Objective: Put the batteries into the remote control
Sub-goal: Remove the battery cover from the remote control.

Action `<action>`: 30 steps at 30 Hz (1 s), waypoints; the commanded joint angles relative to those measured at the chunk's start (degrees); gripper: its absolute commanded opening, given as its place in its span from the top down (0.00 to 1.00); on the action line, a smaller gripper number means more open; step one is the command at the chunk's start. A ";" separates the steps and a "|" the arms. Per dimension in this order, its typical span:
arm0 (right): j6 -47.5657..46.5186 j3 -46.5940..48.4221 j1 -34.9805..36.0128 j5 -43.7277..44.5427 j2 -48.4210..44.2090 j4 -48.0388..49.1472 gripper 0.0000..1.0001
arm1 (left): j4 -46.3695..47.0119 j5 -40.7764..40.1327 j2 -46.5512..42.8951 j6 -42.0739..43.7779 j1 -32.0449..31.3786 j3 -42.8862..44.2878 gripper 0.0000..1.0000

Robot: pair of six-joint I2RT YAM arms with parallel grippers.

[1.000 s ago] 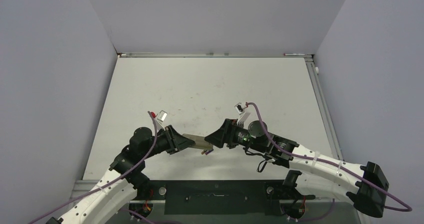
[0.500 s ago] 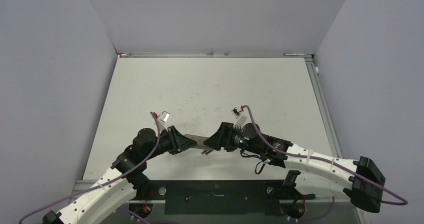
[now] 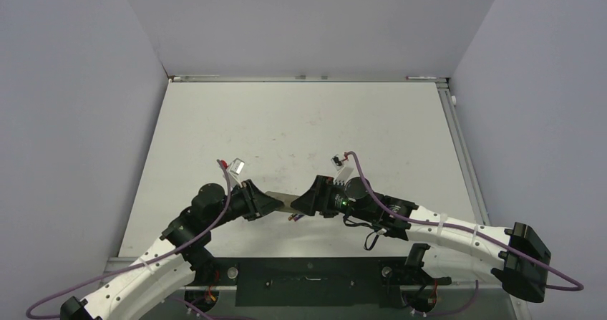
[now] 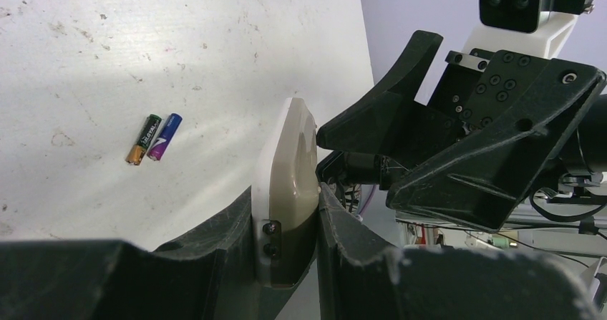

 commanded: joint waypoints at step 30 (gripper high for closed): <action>-0.37 3.02 2.14 5.86 4.28 -4.62 0.33 | 8.64 -0.02 1.58 -2.20 -2.68 1.12 1.00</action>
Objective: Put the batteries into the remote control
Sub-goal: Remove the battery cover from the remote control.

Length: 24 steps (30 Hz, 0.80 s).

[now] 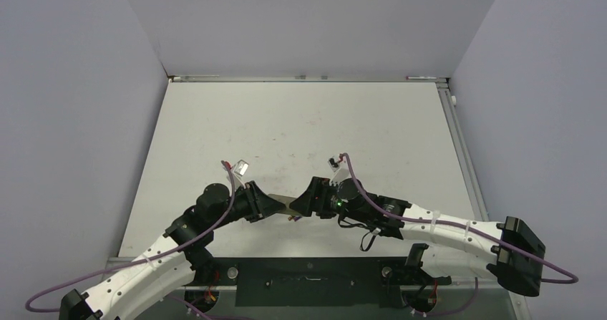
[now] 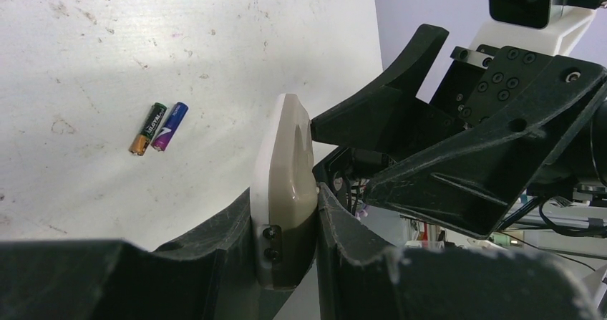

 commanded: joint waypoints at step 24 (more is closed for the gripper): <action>0.80 2.97 3.88 6.96 6.22 -2.38 0.32 | 12.12 2.16 0.19 -4.39 -1.78 -0.05 1.00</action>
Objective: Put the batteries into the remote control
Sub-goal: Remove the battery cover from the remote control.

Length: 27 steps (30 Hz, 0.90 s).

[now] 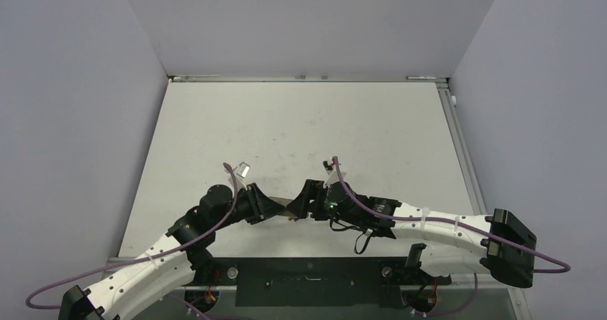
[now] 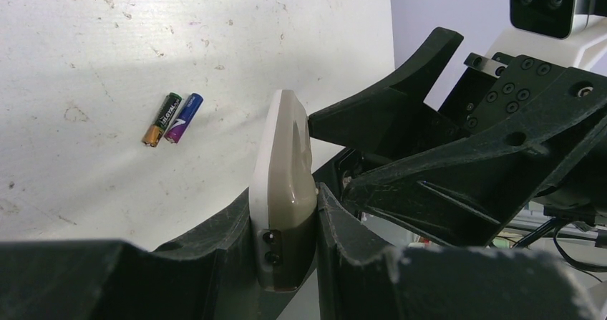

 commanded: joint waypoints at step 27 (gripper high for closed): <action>8.84 -10.94 -1.67 -9.93 -3.19 22.18 0.32 | 16.57 5.23 -0.50 -7.32 -0.85 -1.32 1.00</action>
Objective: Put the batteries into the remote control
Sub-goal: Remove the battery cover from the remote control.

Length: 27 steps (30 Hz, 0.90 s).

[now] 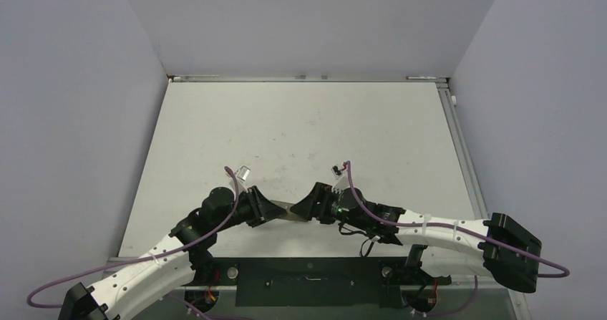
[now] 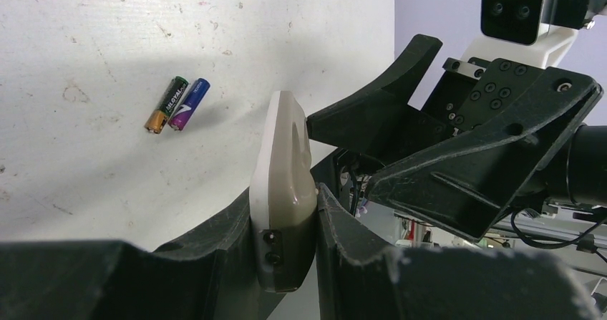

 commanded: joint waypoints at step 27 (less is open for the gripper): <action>3.14 -1.01 0.06 -6.43 -3.38 11.75 0.33 | 8.67 2.04 1.59 -0.93 -0.79 3.53 1.00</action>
